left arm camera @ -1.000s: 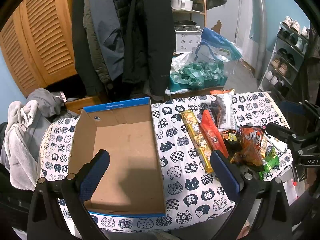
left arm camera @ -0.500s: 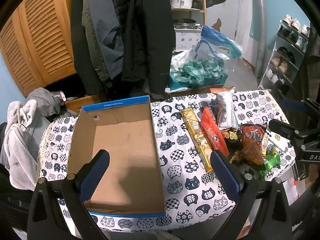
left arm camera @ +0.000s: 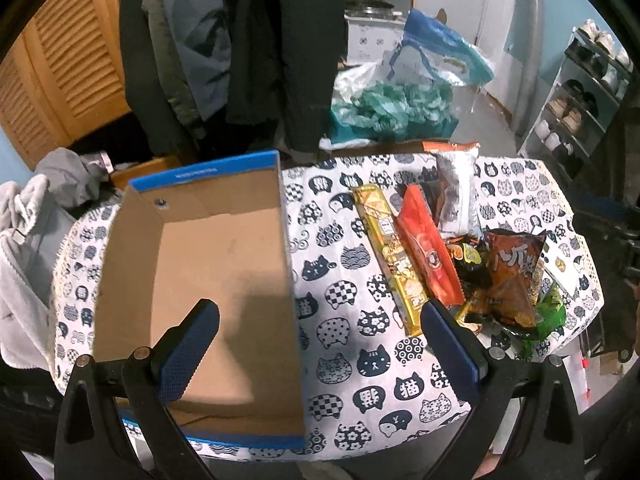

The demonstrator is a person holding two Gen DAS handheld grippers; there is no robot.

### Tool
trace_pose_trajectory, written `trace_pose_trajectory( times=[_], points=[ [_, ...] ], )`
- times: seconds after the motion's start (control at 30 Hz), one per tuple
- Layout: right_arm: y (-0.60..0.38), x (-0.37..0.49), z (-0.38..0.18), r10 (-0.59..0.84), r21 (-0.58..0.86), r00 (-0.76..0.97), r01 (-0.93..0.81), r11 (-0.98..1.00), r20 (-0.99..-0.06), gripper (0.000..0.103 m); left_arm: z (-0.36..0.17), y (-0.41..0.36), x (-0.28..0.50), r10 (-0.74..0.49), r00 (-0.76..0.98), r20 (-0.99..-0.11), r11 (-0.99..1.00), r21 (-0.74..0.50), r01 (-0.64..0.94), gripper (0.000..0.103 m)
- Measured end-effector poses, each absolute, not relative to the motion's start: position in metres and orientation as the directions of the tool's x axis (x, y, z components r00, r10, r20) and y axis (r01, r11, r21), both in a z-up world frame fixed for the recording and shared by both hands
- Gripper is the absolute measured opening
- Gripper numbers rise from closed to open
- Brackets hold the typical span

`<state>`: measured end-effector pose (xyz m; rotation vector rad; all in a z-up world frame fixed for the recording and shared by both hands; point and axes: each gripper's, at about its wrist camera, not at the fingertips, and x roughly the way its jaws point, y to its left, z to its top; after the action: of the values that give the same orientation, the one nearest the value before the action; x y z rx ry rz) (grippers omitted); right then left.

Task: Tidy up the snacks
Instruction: 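Grasp the red-orange bag with the left tool while the right tool grasps the orange chip bag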

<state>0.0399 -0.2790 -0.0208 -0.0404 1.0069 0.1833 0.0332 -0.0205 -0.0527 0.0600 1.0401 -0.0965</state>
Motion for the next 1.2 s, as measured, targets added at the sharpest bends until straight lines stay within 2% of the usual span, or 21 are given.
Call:
trace_pose_trajectory(
  times=[0.37,0.53,0.83,1.2],
  points=[
    [-0.297,0.052,-0.074,0.094,0.077,0.397,-0.058,0.995,-0.913,0.09,-0.09,-0.047,0.061,-0.095,0.386,-0.917,0.992,-0.055,0.114,0.102],
    [-0.305,0.054,-0.095,0.095,0.096,0.36,-0.017,0.995,-0.928,0.09,-0.106,-0.062,0.068,-0.077,0.362,-0.929,0.991,-0.032,0.128,0.102],
    [-0.308,0.063,-0.136,0.157,0.177,0.297,0.041,0.983,-0.942,0.09,-0.123,-0.076,0.085,-0.07,0.339,-0.938,0.99,-0.025,0.137,0.102],
    [-0.308,0.078,-0.152,0.275,0.31,0.284,0.087,0.947,-0.919,0.09,-0.127,-0.09,0.109,-0.154,0.308,-0.939,0.987,-0.133,0.09,0.102]
  ],
)
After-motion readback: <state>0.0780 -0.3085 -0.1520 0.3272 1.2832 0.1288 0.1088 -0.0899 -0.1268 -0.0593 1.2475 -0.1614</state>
